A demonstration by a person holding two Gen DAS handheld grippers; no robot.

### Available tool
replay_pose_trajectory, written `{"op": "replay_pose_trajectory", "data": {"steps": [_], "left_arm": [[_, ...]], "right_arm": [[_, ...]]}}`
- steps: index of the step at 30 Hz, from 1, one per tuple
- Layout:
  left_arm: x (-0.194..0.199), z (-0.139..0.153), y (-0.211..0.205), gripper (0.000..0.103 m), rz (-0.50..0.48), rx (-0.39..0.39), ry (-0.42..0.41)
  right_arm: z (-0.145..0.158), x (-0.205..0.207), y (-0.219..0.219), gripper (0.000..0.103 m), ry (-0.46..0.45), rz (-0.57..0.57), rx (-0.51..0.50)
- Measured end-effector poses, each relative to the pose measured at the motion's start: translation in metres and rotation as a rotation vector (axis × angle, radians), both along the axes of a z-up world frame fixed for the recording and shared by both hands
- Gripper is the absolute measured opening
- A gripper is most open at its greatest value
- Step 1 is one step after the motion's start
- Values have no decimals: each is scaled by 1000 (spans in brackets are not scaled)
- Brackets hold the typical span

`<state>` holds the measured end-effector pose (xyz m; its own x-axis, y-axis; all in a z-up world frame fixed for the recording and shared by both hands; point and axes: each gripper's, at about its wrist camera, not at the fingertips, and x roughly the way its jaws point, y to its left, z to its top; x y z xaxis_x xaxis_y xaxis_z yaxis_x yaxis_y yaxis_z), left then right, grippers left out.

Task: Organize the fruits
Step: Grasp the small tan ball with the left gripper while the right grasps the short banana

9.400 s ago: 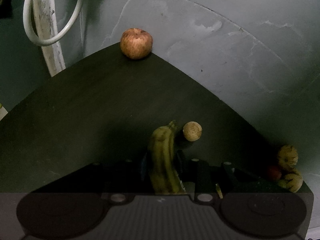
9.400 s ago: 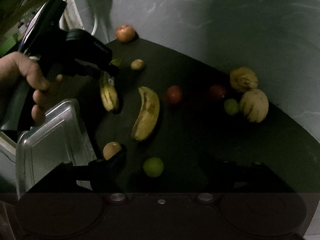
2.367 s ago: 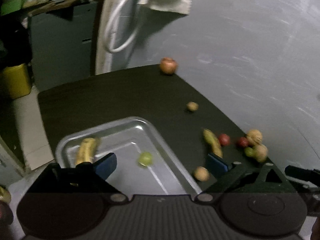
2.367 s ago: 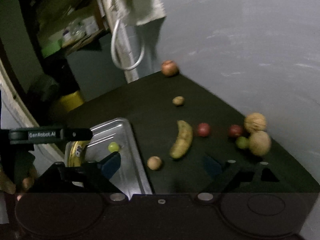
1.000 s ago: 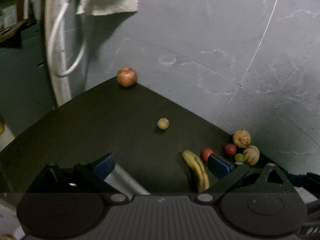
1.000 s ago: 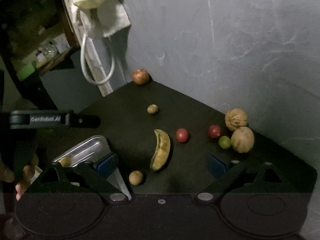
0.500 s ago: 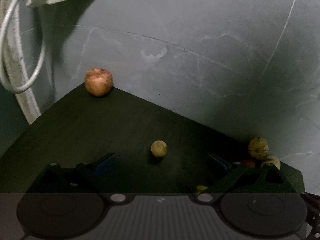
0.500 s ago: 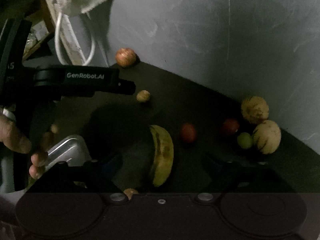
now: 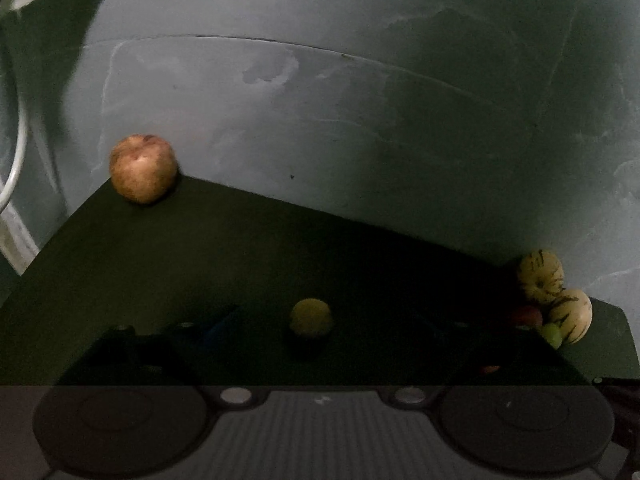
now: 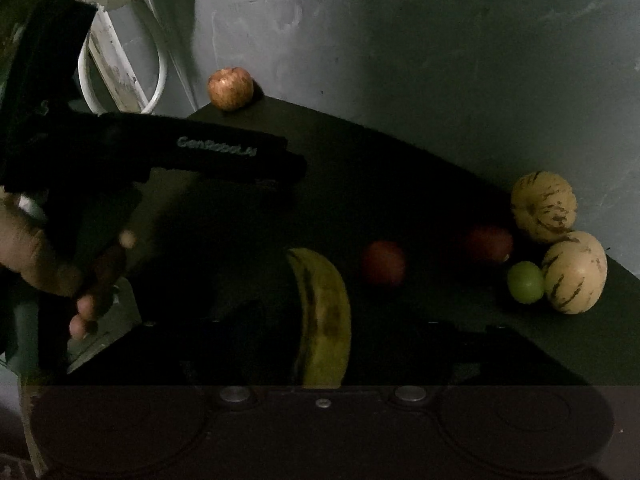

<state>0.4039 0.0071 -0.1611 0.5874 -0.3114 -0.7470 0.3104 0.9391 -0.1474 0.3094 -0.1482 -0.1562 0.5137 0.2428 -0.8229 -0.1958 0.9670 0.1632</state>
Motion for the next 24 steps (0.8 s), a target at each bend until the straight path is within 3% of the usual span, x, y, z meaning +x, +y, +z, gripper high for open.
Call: {"op": "replay_pose_trajectory", "data": {"steps": [5, 7, 9, 14, 21, 22, 24], "left_arm": [[7, -8, -6, 77, -30, 14, -7], [10, -13, -7, 63, -40, 26, -3], [12, -15, -8, 59, -50, 40, -3], [12, -22, -8, 54, -62, 72, -6], [8, -22, -11, 29, -72, 109, -11], [8, -22, -11, 29, -70, 109, -10], [9, -21, -10, 28, -72, 105, -10]], "right_arm": [[-1, 2, 2, 60, 6, 4, -2], [-2, 4, 1, 55, 10, 6, -4], [-3, 3, -1, 49, 11, 7, -7], [-4, 5, 4, 48, 6, 20, -22], [-5, 1, 9, 40, -2, 53, -64], [-5, 1, 9, 34, -4, 53, -72], [-5, 2, 9, 33, -5, 56, -76]]}}
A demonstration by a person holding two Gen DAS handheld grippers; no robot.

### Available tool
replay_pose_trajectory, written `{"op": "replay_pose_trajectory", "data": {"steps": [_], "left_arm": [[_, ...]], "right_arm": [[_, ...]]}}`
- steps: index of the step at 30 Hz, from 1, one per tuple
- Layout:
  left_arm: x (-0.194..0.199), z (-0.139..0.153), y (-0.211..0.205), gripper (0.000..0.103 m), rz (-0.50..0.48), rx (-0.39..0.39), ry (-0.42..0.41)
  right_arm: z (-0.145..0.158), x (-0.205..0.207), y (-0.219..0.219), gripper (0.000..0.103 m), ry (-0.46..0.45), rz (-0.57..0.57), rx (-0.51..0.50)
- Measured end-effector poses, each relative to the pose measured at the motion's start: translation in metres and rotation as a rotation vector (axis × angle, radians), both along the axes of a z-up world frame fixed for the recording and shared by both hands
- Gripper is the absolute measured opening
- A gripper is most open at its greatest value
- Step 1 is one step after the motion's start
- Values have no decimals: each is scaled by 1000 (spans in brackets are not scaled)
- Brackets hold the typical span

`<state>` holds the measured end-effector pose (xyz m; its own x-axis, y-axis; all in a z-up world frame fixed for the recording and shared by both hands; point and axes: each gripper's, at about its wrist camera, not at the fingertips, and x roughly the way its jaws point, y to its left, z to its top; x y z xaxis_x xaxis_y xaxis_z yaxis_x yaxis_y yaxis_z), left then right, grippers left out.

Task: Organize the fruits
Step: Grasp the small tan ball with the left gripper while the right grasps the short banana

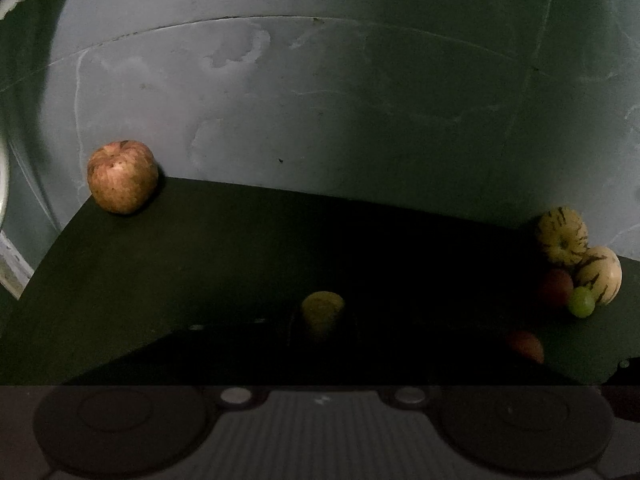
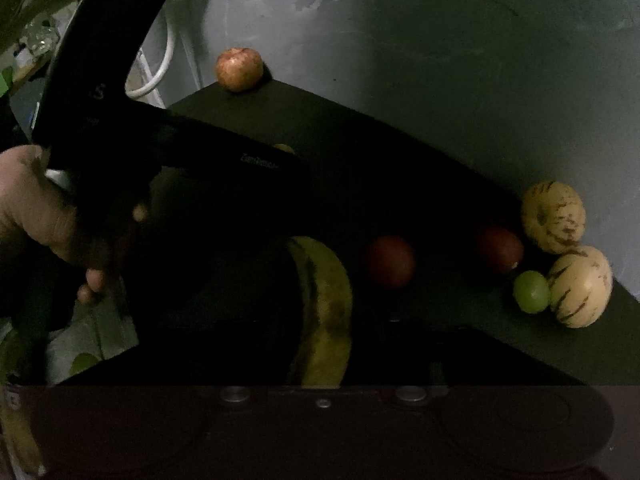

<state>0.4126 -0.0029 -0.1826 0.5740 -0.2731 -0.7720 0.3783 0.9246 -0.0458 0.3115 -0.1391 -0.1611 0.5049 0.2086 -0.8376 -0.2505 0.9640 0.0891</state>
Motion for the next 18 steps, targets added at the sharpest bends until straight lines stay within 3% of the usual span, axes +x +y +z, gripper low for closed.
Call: {"op": "replay_pose_trajectory", "data": {"steps": [9, 18], "left_arm": [[-13, 13, 14, 27, 39, -58, 0], [-69, 53, 38, 27, 133, -74, -40]], "right_arm": [[7, -3, -3, 32, -16, 4, 22], [46, -15, -9, 32, -91, 48, 66]]}}
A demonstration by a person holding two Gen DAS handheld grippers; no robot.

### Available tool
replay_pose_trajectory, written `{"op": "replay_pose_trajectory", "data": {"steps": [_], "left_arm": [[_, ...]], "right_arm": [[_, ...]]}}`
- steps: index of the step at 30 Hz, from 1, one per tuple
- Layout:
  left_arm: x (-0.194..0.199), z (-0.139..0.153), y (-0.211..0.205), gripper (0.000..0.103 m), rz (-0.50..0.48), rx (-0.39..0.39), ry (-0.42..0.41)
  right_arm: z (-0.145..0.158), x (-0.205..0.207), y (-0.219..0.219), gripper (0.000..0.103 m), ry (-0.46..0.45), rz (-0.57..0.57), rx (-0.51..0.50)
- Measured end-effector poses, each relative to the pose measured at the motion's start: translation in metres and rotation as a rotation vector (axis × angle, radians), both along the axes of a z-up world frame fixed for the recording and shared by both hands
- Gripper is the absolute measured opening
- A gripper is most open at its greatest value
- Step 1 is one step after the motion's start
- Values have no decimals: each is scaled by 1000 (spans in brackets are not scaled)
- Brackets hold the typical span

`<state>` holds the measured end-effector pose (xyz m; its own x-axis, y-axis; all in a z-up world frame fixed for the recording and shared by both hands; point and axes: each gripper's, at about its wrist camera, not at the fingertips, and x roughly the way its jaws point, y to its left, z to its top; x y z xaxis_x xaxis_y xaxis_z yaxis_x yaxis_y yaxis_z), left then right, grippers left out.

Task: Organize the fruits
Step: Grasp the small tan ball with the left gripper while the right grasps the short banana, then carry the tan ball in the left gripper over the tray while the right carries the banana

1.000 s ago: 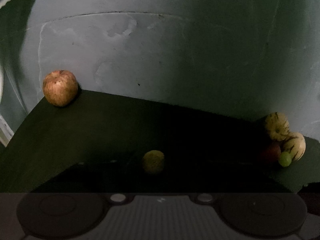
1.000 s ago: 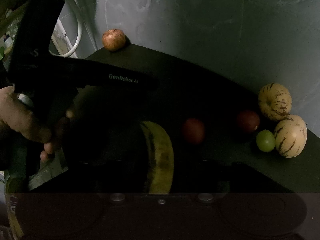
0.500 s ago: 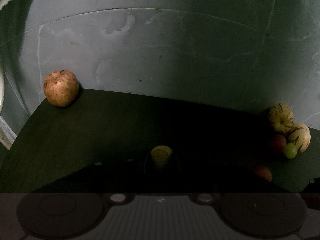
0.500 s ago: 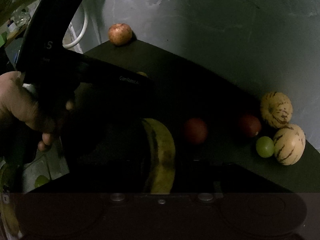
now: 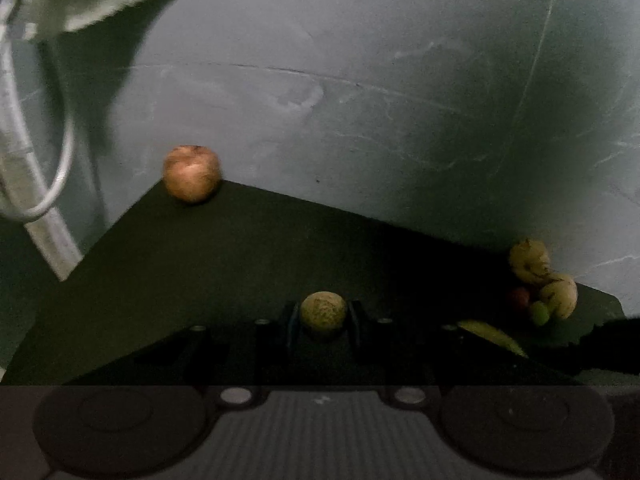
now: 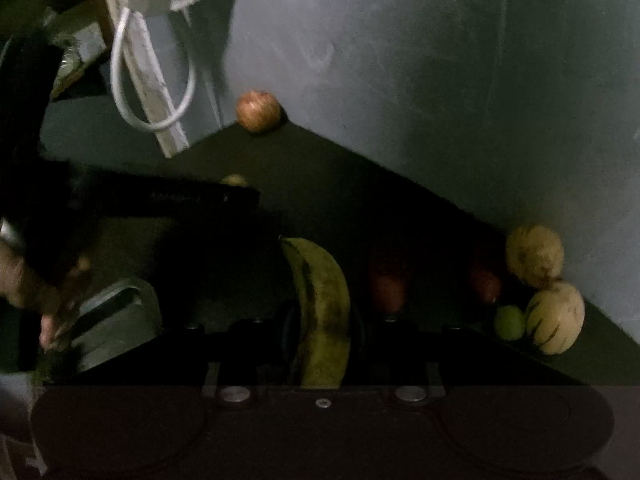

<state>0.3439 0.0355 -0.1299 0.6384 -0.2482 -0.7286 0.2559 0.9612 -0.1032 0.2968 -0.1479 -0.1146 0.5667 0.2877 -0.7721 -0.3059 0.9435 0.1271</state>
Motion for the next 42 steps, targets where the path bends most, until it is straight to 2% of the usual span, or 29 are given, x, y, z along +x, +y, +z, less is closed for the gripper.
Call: {"op": "replay_pose_trajectory", "data": {"steps": [8, 17, 22, 33, 42], "left_arm": [[-68, 41, 8, 27, 112, -2, -33], [-149, 88, -11, 28, 206, 11, -97], [-190, 101, -19, 28, 267, 12, -121], [-271, 98, -12, 28, 431, -13, -112], [-312, 70, -11, 28, 496, -37, -47]], "right_arm": [[42, -24, -10, 32, -72, 85, 34], [92, -71, -33, 32, -158, 189, 82], [113, -99, -40, 32, -192, 256, 104], [132, -152, -35, 32, -215, 410, 138], [117, -172, -35, 32, -168, 462, 130]]}}
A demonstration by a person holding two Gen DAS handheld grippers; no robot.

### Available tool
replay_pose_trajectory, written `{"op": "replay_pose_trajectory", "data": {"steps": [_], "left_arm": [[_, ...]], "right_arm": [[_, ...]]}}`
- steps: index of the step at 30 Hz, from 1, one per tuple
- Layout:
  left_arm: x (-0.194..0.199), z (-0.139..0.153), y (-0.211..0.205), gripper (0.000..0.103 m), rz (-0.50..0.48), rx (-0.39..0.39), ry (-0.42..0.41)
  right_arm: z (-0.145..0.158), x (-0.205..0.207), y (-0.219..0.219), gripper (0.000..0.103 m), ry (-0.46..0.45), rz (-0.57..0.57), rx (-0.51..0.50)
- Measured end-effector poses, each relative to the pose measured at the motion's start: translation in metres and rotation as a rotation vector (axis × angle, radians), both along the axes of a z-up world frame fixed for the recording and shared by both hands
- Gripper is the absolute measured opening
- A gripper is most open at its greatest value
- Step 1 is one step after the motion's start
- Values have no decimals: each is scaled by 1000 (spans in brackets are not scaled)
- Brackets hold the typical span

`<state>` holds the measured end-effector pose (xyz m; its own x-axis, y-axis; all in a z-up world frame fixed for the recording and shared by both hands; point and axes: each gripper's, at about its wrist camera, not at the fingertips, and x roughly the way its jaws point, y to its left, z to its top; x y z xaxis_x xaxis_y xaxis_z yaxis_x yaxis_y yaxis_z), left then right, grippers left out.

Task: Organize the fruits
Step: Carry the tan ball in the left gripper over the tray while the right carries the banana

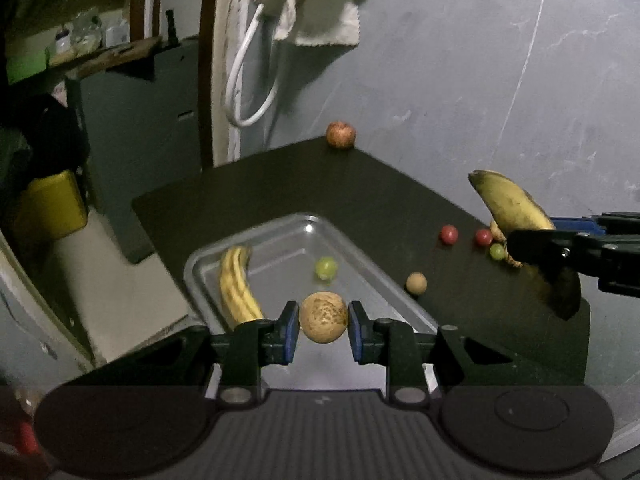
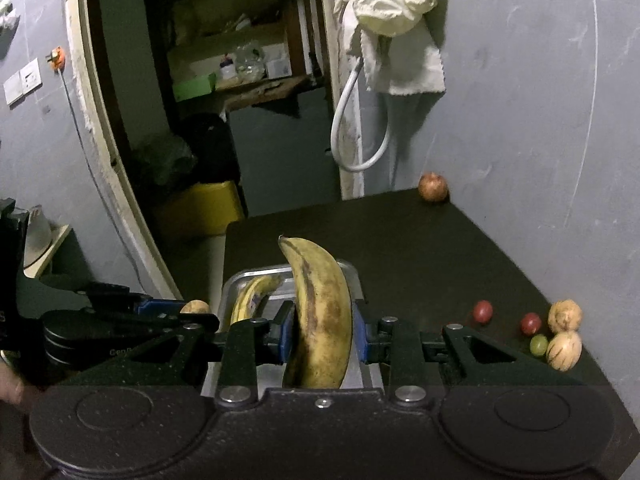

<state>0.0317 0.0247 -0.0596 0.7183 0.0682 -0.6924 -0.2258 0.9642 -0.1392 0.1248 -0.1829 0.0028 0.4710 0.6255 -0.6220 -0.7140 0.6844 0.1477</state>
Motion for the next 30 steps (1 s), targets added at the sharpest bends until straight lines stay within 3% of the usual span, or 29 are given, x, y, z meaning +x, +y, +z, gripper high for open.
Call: {"op": "replay_pose_trajectory", "data": {"steps": [20, 30], "left_arm": [[22, -54, 12, 28, -17, -53, 105], [33, -84, 22, 28, -22, -72, 162]], "right_arm": [[-42, 23, 26, 32, 92, 4, -88], [-79, 60, 80, 32, 139, 94, -155]]}}
